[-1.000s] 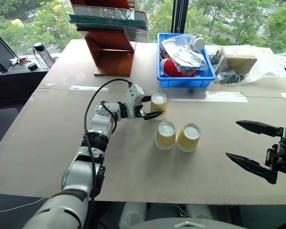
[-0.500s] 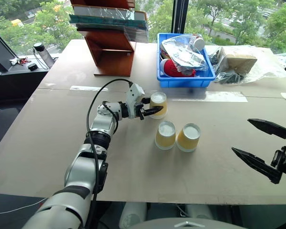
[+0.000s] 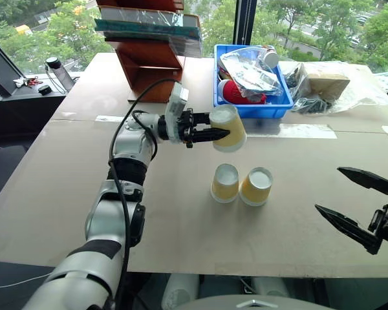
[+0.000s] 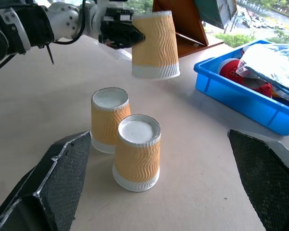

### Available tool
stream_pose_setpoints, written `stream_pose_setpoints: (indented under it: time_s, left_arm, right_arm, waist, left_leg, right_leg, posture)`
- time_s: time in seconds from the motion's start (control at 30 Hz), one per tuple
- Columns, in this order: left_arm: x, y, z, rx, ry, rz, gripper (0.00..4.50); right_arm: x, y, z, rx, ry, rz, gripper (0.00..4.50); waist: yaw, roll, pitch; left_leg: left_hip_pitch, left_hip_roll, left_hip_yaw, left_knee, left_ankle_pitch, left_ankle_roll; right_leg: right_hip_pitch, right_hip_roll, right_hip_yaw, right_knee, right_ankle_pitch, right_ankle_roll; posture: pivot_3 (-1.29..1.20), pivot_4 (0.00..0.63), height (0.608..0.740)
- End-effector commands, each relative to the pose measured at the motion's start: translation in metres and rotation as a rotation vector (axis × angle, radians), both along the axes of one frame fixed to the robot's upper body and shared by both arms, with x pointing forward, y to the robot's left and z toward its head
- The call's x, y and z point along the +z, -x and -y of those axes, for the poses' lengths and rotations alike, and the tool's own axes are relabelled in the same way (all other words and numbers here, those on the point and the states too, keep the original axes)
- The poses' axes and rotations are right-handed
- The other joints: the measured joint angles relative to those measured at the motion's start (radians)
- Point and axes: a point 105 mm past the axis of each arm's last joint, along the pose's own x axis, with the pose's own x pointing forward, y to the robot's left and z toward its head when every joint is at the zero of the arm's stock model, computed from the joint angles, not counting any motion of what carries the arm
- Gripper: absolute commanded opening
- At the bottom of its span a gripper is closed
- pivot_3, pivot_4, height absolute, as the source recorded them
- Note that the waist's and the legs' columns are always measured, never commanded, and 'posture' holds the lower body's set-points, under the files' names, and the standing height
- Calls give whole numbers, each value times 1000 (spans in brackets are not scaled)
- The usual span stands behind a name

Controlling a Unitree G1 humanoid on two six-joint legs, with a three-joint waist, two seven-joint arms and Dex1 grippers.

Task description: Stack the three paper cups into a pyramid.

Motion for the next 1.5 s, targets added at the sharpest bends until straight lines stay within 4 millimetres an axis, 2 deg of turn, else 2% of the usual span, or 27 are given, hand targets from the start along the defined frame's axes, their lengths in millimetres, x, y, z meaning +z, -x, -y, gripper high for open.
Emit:
stream_pose_setpoints:
  time_s: [0.03,0.13,0.33,0.5,0.93,1.0,1.1,1.33,1.43,1.5]
  left_arm:
    - [21,23,16,-97,-27,49,2179]
    - [24,35,31,-124,-66,71,2179]
    - [9,44,43,-124,-165,81,2179]
    - [-2,48,43,-119,-222,69,2179]
    - [-19,44,38,-73,-248,30,2179]
    - [-25,44,36,-67,-256,22,3172]
    - [-28,44,34,-58,-257,28,4409]
    - [-18,45,26,-44,-203,17,4484]
    - [-9,49,15,-45,-151,-25,4484]
    - [-9,50,1,-10,-143,-70,4484]
  right_arm:
    - [7,8,1,-15,20,40,4500]
    - [3,15,4,-37,32,26,4500]
    - [-3,23,10,-78,44,-1,4500]
    - [-5,26,11,-86,45,-6,4500]
    - [-5,23,12,-85,54,-1,4500]
    - [-5,23,12,-86,55,0,4500]
    - [-5,24,11,-86,55,-1,4500]
    - [-5,22,12,-80,55,0,4500]
    - [-6,21,13,-71,55,-3,4500]
    - [-7,20,13,-62,55,-6,4500]
  waist:
    - [0,0,0]
    - [1,0,0]
    - [-2,1,0]
    - [-1,1,0]
    - [0,1,0]
    - [0,1,0]
    - [1,1,0]
    - [1,1,0]
    - [-2,1,0]
    - [-2,1,0]
  left_leg:
    - [0,0,0,0,0,0]
    - [1,0,0,0,0,0]
    - [2,0,1,0,0,0]
    - [2,0,1,0,0,0]
    - [2,0,1,0,0,0]
    - [2,0,1,0,0,0]
    - [2,0,1,0,0,0]
    - [2,0,1,0,0,0]
    - [2,0,1,0,0,0]
    - [2,1,1,0,0,0]
  right_leg:
    - [0,0,0,0,0,0]
    - [0,0,0,1,0,0]
    - [0,0,2,1,0,0]
    - [0,1,2,1,0,0]
    - [0,1,2,1,0,0]
    - [0,1,2,1,0,0]
    - [0,1,2,1,0,0]
    - [0,0,2,1,0,0]
    - [0,1,2,1,0,0]
    - [0,1,2,1,0,0]
  posture:
    - [0,150,740]
    - [0,150,740]
    - [0,150,740]
    - [0,150,740]
    - [0,150,740]
    - [0,150,740]
    - [0,150,740]
    - [0,150,740]
    - [0,150,740]
    - [0,150,740]
